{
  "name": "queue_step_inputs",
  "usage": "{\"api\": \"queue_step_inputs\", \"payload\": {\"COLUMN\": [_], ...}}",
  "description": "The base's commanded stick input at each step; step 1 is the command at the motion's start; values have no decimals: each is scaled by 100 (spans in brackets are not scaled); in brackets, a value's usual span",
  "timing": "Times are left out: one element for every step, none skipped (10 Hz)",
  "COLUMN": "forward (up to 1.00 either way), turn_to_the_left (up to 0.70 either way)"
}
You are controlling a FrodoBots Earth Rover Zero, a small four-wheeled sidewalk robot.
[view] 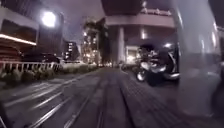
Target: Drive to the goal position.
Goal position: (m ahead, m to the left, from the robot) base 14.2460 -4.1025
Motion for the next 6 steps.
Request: {"api": "queue_step_inputs", "payload": {"forward": [45,45,45,45,45,45], "turn_to_the_left": [-22,0,0,0,0,0]}}
